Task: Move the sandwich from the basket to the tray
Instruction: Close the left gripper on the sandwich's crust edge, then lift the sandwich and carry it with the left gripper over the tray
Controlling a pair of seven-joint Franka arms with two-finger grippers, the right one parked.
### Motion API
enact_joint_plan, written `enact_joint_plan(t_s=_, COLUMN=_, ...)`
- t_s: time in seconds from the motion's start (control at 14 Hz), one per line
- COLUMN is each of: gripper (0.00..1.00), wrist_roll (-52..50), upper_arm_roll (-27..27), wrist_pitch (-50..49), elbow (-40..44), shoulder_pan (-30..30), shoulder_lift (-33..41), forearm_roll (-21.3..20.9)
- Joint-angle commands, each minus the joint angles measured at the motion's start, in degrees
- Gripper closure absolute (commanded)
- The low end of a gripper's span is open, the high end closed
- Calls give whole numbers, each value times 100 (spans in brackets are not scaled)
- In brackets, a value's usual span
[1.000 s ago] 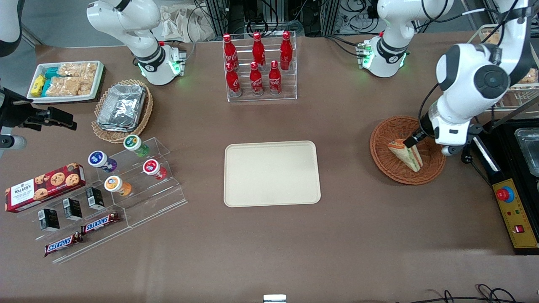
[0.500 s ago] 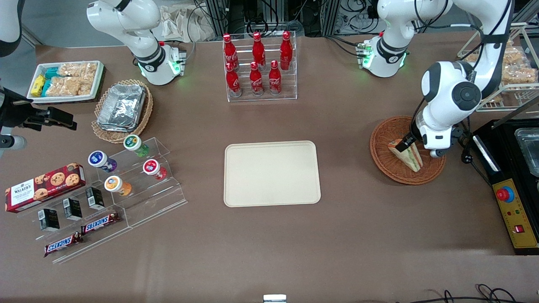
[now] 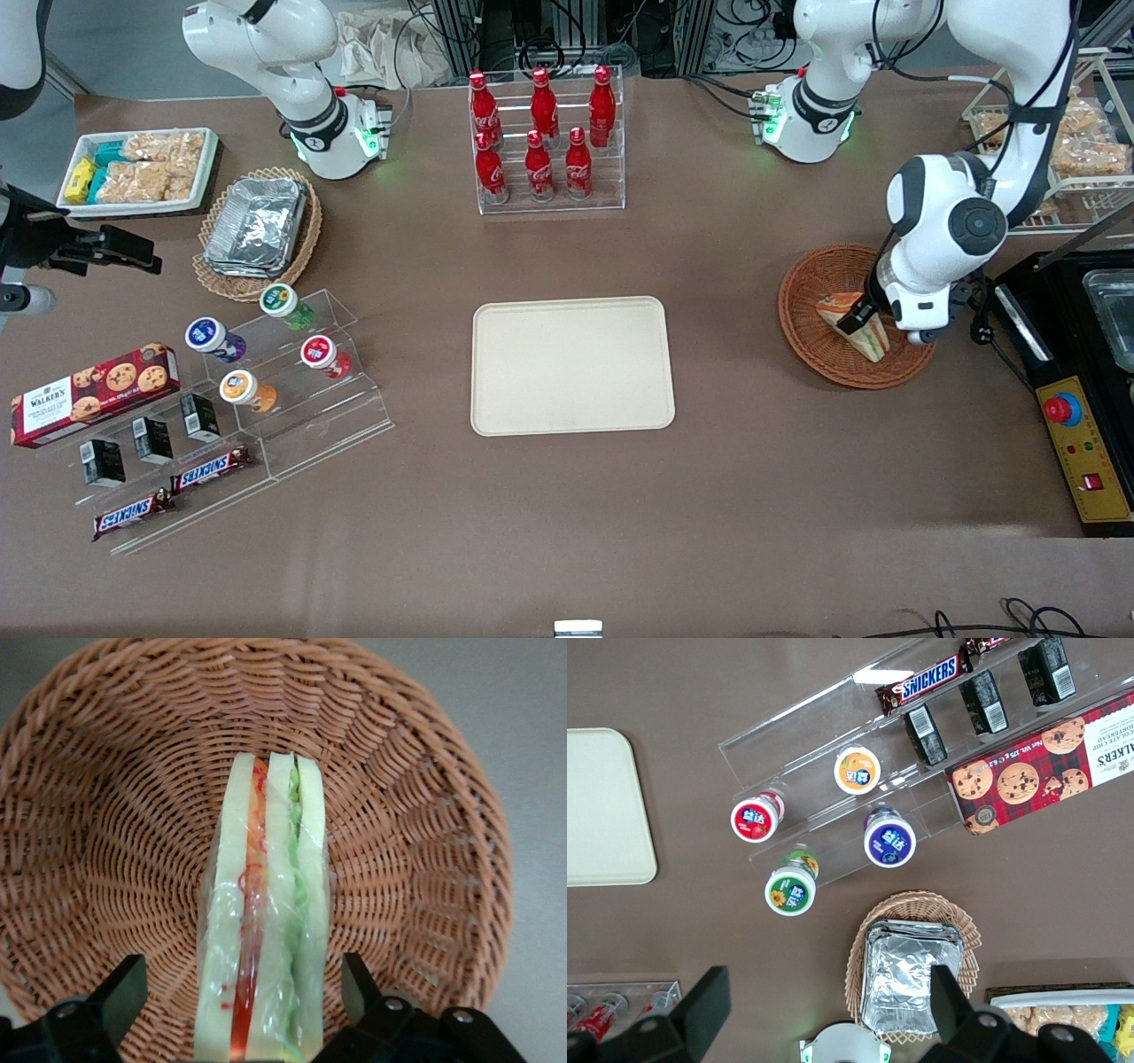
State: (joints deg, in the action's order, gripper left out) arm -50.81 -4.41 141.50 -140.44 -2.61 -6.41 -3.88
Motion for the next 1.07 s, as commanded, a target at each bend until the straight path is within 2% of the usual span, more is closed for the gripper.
enact_joint_plan(t_s=0.0, gripper=89, wrist_roll=-297, upper_arm_roll=-25, wrist_pitch=237, elbow=-62, shoulder_pan=-2, shoulder_lift=-106, forearm_roll=-376)
enact_joint_plan(t_s=0.07, gripper=100, wrist_roll=-289, upper_arm_roll=-25, wrist_pitch=237, elbow=-45, shoulder_pan=-2, shoulder_lift=-115, forearm_roll=-420)
enact_joint_plan(t_s=0.29, gripper=100, wrist_roll=-219, upper_arm_roll=-25, wrist_pitch=159, elbow=34, shoulder_pan=6, shoulder_lift=-2, forearm_roll=-438)
enact_joint_plan(t_s=0.43, gripper=100, wrist_roll=8, upper_arm_roll=-25, wrist_pitch=-208, elbow=174, shoulder_pan=6, shoulder_lift=296, forearm_roll=-621)
enact_joint_plan(t_s=0.57, gripper=100, wrist_roll=317, upper_arm_roll=-43, wrist_pitch=-1216, elbow=830, shoulder_pan=15, shoulder_lift=456, forearm_roll=-666)
enact_joint_plan(t_s=0.71, gripper=100, wrist_roll=371, upper_arm_roll=-78, wrist_pitch=-2429, elbow=1875, shoulder_pan=76, shoulder_lift=308, forearm_roll=-562)
enact_joint_plan(t_s=1.0, gripper=100, wrist_roll=362, upper_arm_roll=-586, wrist_pitch=-3724, elbow=3467, shoulder_pan=86, shoulder_lift=140, forearm_roll=-430)
